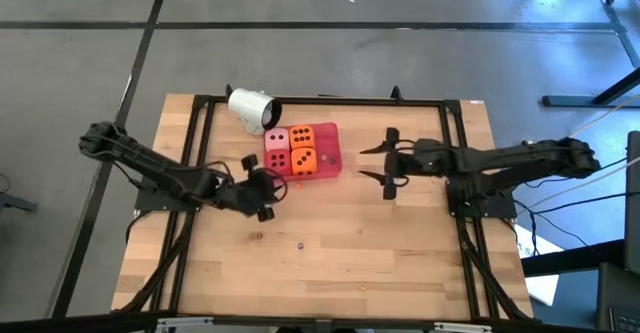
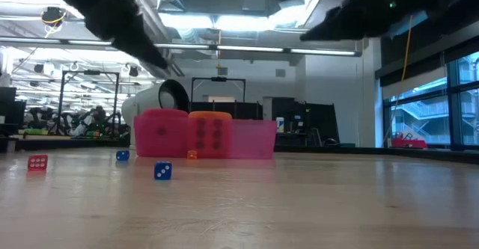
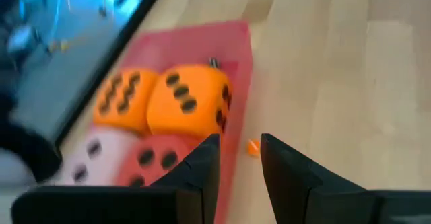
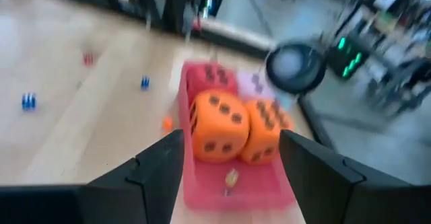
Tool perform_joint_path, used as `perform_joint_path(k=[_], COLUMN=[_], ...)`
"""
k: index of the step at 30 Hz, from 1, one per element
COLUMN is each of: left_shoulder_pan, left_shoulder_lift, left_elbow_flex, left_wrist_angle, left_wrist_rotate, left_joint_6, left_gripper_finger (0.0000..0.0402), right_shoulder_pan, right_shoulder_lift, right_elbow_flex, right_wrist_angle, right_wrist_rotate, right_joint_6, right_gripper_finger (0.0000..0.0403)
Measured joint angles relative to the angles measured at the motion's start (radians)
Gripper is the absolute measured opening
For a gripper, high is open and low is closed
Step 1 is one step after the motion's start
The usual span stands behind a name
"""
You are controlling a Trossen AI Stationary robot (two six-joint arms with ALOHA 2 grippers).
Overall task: Pick & Place Dice
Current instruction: Put the top small blue dice into the red bin
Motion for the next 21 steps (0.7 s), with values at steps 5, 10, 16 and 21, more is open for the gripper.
perform_joint_path(k=[5, 10, 16, 21], left_shoulder_pan=[-0.088, -0.193, -0.251, -0.249], left_shoulder_lift=[0.005, 0.006, 0.006, 0.006], left_elbow_flex=[-0.025, -0.088, -0.16, -0.21], left_wrist_angle=[-0.087, -0.088, -0.086, -0.046], left_wrist_rotate=[-0.013, -0.086, -0.132, -0.124], left_joint_6=[-0.283, -0.41, -0.467, -0.65], left_gripper_finger=[0.0104, 0.0102, 0.0102, 0.0104], right_shoulder_pan=[-0.005, -0.01, -0.01, -0.01], right_shoulder_lift=[-0.022, -0.008, -0.007, -0.007], right_elbow_flex=[-0.012, -0.012, -0.012, -0.012], right_wrist_angle=[0.039, 0.03, 0.034, 0.054], right_wrist_rotate=[0.002, 0.001, 0.001, 0.001], right_joint_6=[-0.011, -0.006, 0.008, 0.001], right_gripper_finger=[0.0242, 0.0242, 0.0242, 0.0242])
